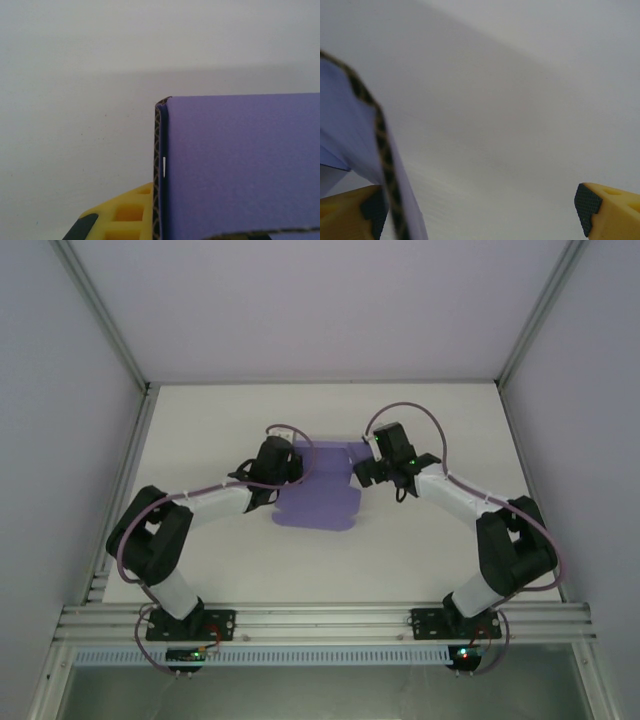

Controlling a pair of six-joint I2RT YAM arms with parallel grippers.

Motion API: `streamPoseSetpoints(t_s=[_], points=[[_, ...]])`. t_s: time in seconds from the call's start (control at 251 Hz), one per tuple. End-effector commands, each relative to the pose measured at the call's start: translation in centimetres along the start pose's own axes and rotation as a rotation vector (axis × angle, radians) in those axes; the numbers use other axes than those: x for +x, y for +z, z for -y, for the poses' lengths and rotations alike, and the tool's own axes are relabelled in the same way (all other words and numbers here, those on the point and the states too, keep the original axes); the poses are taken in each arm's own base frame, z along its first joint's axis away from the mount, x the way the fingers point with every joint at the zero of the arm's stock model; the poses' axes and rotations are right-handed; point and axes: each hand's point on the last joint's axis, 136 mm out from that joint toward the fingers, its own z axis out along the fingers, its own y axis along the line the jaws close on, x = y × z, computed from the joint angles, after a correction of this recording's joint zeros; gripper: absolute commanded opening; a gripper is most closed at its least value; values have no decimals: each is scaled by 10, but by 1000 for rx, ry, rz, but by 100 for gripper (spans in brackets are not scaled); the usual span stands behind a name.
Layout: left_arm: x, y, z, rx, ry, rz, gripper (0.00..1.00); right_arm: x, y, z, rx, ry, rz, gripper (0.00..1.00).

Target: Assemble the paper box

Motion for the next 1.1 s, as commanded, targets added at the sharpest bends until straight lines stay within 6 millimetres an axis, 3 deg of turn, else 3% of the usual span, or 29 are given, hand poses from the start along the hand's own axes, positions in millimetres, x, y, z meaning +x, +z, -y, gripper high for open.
streamPoseSetpoints(t_s=[0.0,0.136,0.299,0.583,0.734,0.926,1.022,1.094], points=[[-2,2,12,37,9,-5,0,-22,1,-11,-71,44,58,99],[1,4,14,53,-16,-13,0,-39,10,-22,-92,58,113,98],[5,5,17,77,-64,-22,0,-40,24,-19,45,41,153,99],[12,8,18,98,-113,-48,0,-46,22,-25,55,37,202,99],[15,9,3,69,-171,-56,0,-35,-6,-31,-28,23,163,98],[13,3,-10,49,-189,-43,0,-24,-70,-36,-206,39,196,99],[11,1,-11,52,-186,-39,0,-24,-92,-22,-236,81,279,98],[12,0,-11,54,-189,-38,0,-25,-99,4,-271,213,313,92]])
